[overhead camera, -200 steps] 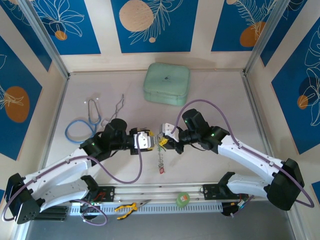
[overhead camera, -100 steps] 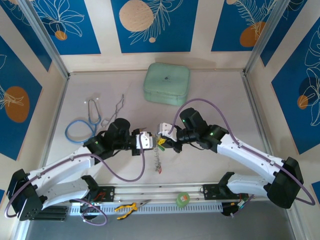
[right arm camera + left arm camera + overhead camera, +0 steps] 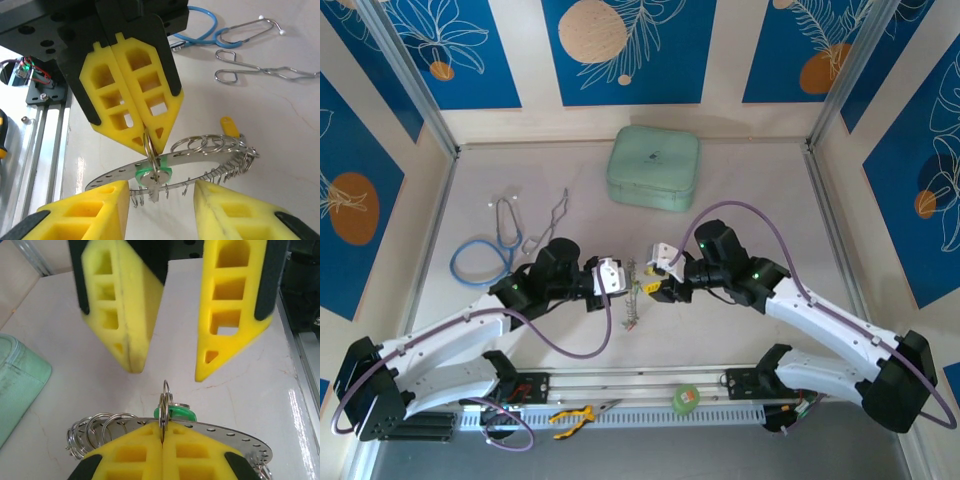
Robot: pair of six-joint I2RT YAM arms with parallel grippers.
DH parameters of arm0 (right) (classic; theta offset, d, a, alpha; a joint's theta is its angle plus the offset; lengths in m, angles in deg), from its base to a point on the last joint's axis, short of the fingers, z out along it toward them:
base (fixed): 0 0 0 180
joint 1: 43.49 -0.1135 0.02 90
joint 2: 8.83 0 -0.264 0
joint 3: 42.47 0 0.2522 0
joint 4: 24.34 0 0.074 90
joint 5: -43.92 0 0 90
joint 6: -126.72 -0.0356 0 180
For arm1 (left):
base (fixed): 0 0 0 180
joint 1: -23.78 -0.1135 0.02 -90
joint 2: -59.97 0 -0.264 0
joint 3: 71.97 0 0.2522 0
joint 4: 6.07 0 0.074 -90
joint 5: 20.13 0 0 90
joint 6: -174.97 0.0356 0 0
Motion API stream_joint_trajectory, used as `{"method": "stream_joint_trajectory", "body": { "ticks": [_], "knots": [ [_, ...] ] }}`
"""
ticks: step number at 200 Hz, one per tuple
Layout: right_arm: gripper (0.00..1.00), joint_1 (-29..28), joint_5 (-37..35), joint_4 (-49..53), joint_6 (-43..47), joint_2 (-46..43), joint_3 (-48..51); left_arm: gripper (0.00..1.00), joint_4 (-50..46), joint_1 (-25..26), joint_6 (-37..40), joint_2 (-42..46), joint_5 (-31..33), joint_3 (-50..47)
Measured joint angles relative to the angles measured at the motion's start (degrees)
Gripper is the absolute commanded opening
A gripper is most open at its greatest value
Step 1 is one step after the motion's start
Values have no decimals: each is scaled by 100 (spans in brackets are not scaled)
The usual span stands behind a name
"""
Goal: Put the keys on the keyring
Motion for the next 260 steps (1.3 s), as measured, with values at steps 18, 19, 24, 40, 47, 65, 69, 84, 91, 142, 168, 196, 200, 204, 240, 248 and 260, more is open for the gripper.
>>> {"method": "stream_joint_trajectory", "body": {
  "ticks": [18,19,24,40,47,65,69,84,91,142,168,196,200,204,240,248,260],
  "knots": [
    [41,-15,44,-146,-175,2,155,0,208,0,-186,4,-2,-133],
    [41,-20,42,-160,-199,2,168,0,214,0,-192,4,-2,-142],
    [41,-28,44,-197,-227,7,205,0,262,0,-229,4,-2,-173],
    [39,-46,42,-291,-354,42,278,0,361,0,-326,4,-4,-243],
    [38,-59,42,-332,-387,70,282,0,393,0,-352,4,-4,-260],
    [31,-72,42,-470,-459,133,282,0,457,0,-422,24,-7,-293],
    [29,-70,39,-496,-494,146,282,0,463,0,-433,33,-7,-299],
    [19,-70,42,-551,-529,168,282,0,505,0,-435,50,-4,-317],
    [16,-70,44,-566,-535,168,282,0,525,0,-435,55,-4,-323],
    [3,-37,46,-579,-586,179,282,0,673,-2,-431,129,-2,-420],
    [0,4,76,-562,-595,284,282,0,697,-4,-413,146,-2,-459],
    [0,33,186,-540,-599,503,278,0,697,-4,-385,146,-4,-507],
    [0,33,197,-540,-599,527,278,0,699,-4,-372,146,-4,-516],
    [0,37,214,-538,-599,549,275,0,699,-4,-363,146,-4,-525],
    [34,83,286,-546,-684,588,269,0,815,-2,-293,146,-66,-579],
    [36,127,299,-595,-741,546,286,0,874,-2,-280,146,-90,-577],
    [36,190,306,-728,-754,393,372,0,966,-2,-275,146,-111,-586]
  ]
}}
